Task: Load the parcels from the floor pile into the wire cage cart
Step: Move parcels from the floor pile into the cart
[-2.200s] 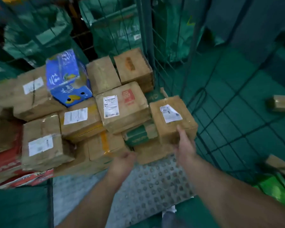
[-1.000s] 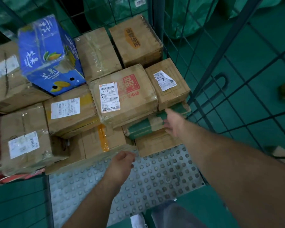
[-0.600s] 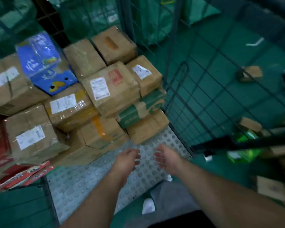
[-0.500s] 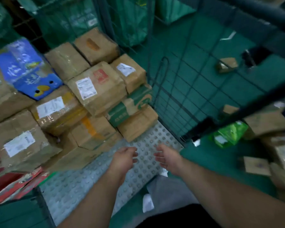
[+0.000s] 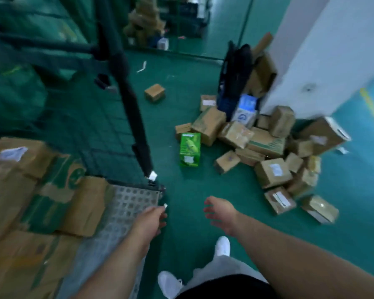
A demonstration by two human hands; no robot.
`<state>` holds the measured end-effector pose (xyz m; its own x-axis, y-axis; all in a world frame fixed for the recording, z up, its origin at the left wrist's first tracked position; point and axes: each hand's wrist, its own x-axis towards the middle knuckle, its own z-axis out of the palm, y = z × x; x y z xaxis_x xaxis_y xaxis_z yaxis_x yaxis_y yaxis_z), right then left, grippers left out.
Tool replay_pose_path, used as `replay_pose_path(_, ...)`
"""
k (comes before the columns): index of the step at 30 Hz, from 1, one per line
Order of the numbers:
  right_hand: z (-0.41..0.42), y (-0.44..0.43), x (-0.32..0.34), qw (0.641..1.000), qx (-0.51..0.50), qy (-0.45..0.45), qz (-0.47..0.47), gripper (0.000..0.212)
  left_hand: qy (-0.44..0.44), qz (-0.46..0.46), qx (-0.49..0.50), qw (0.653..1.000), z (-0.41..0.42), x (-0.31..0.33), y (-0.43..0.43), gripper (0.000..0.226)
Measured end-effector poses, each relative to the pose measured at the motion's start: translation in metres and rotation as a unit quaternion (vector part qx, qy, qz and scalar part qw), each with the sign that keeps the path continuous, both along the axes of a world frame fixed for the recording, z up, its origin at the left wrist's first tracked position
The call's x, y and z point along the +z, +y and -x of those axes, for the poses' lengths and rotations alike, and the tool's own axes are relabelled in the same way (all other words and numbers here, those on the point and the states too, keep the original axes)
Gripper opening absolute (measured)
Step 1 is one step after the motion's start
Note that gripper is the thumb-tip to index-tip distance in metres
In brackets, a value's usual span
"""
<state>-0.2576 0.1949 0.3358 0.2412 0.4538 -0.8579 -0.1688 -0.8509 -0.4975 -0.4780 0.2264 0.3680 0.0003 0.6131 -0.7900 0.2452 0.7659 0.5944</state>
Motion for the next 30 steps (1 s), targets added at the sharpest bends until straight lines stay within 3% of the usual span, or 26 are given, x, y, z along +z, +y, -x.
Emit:
replay_pose_path(5, -0.088, -0.047, 0.009, 0.995, -0.100, 0.012, -0.017, 0.034, 0.006, -0.031, -0.095, 0.995, -0.091, 0.001, 0.008, 0.012)
replay_pose_path(13, -0.298, -0.143, -0.002, 0.962, -0.273, -0.001, -0.025, 0.032, 0.013, -0.025, -0.236, 0.971, -0.330, -0.013, -0.018, 0.018)
replay_pose_path(19, -0.445, -0.187, -0.017, 0.943, -0.331, -0.026, -0.008, 0.028, 0.010, -0.004, -0.310, 0.951, -0.497, -0.026, -0.039, 0.021)
replay_pose_path(30, -0.544, -0.149, -0.045, 0.945, -0.327, -0.001, 0.028, 0.027, 0.059, 0.025, -0.328, 0.942, -0.594, -0.050, 0.017, 0.021)
